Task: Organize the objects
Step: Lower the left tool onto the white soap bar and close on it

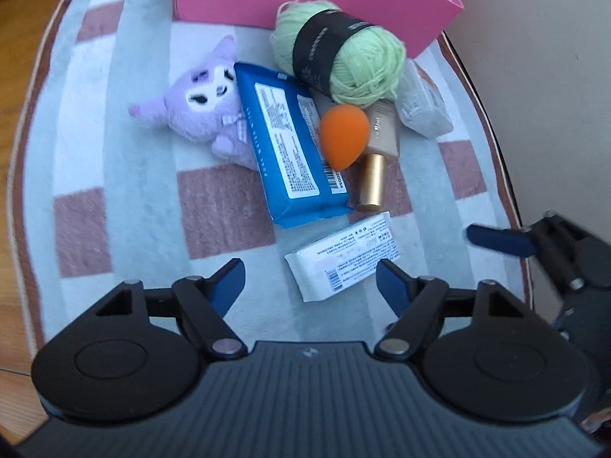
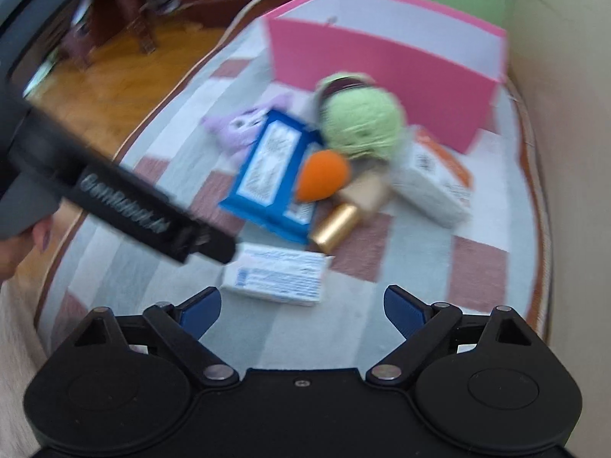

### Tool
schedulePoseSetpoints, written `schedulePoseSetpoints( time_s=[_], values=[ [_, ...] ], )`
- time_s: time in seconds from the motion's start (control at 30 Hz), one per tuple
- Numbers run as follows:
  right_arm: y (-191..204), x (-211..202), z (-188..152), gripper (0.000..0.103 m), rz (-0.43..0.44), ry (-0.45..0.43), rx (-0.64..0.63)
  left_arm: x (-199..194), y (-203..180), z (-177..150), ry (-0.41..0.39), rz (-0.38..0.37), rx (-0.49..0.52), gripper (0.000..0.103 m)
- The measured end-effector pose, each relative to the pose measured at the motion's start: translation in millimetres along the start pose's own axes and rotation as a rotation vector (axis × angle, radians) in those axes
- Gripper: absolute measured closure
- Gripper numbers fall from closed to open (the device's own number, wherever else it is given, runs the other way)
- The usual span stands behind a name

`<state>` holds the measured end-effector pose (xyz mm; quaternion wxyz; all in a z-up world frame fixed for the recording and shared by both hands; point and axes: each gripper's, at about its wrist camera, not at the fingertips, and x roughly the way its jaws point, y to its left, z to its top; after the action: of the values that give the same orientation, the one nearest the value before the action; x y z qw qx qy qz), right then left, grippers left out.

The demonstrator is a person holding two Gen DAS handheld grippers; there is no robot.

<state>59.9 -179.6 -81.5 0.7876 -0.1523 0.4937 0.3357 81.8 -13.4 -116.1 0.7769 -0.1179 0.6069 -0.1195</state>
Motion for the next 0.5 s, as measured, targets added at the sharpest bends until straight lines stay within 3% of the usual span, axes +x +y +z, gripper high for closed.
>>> schedulePoseSetpoints(
  time_s=[0.2,0.3,0.4,0.5],
  values=[
    [0,44,1,0.009,0.115,0.025,-0.052,17,4,-3,-0.094,-0.053,-0.080,0.040],
    [4,56,-5,0.010,0.071,0.015,-0.081,28,8,-5,-0.077,-0.065,-0.131,0.044],
    [8,56,-14,0.010,0.066,0.015,-0.071,32,3,-6,-0.031,0.001,-0.088,0.051],
    [17,59,-19,0.010,0.028,0.021,-0.105,37,7,-10,0.010,-0.031,-0.108,0.055]
  ],
)
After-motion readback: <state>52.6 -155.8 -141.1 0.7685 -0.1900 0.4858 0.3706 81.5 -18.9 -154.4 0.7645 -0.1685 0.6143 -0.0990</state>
